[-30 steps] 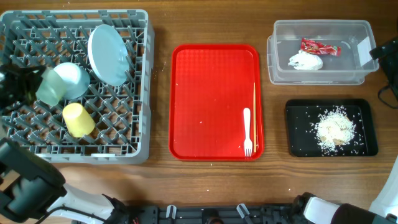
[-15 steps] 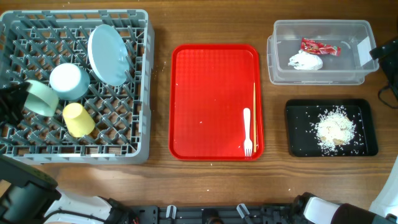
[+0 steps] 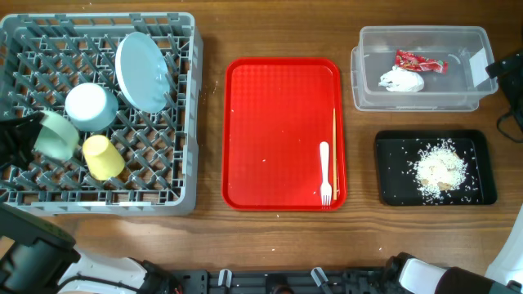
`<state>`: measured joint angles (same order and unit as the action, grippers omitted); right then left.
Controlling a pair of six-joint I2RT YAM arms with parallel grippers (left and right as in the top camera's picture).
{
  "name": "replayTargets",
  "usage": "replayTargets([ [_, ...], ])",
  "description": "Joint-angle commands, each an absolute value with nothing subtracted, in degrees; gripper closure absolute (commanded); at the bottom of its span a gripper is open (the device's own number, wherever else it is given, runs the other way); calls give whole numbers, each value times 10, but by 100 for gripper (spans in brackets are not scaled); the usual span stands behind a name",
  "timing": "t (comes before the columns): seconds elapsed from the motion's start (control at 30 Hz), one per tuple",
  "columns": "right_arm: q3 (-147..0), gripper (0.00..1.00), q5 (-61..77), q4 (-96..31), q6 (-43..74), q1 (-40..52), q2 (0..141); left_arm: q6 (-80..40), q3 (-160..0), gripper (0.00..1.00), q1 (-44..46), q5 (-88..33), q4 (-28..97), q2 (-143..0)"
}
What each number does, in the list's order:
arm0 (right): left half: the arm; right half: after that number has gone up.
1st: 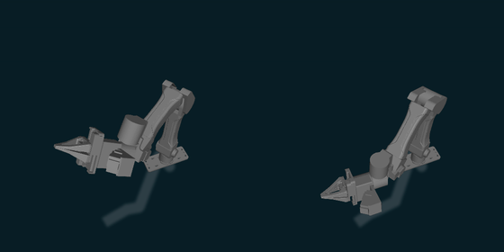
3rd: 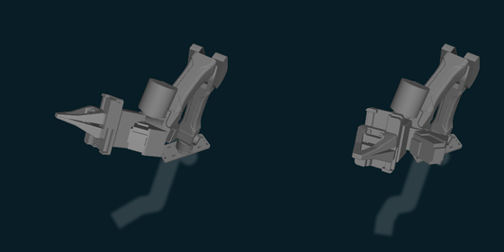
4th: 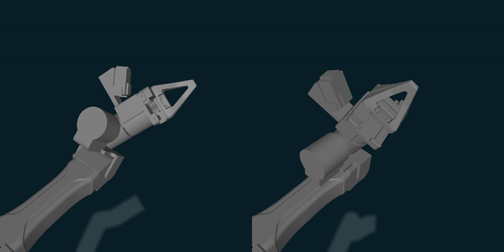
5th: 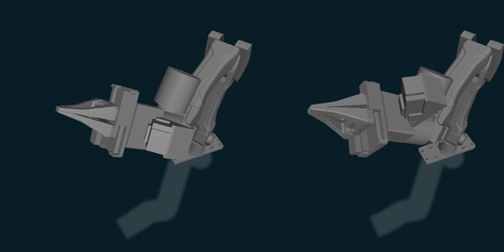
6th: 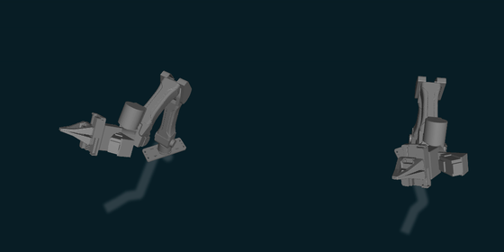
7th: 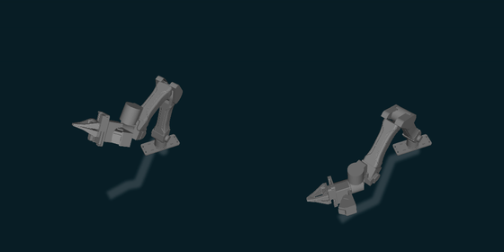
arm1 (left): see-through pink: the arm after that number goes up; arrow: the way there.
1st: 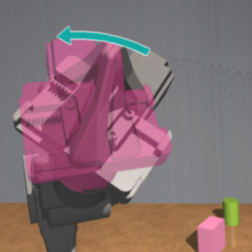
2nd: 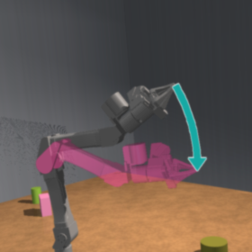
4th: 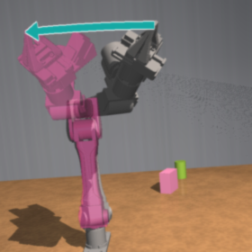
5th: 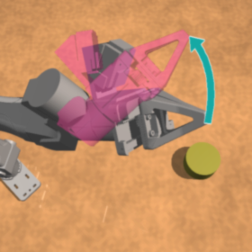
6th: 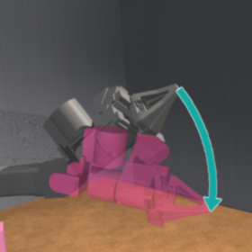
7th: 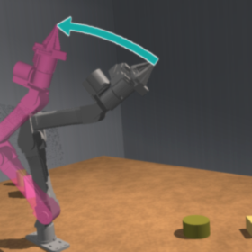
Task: Sort waste into correct bins and load items into the dishwasher rack
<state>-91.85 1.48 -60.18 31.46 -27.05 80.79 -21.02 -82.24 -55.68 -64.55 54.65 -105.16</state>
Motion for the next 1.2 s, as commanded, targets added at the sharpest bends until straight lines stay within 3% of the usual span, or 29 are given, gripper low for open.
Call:
replayTargets([
  [0.0,-918,0,16,-601,317,-270,812,-195,-825,96,-561,-778,534,-1056],
  [0.3,-918,0,16,-601,317,-270,812,-166,-822,96,-561,-672,535,-1057],
  [0.77,-918,0,16,-601,317,-270,812,-122,-798,96,-560,-714,528,-1058],
  [1.07,-918,0,16,-601,317,-270,812,-122,-798,96,-589,-598,595,-1058],
  [1.17,-918,0,16,-601,317,-270,812,-122,-798,84,-616,-599,613,-1058],
])
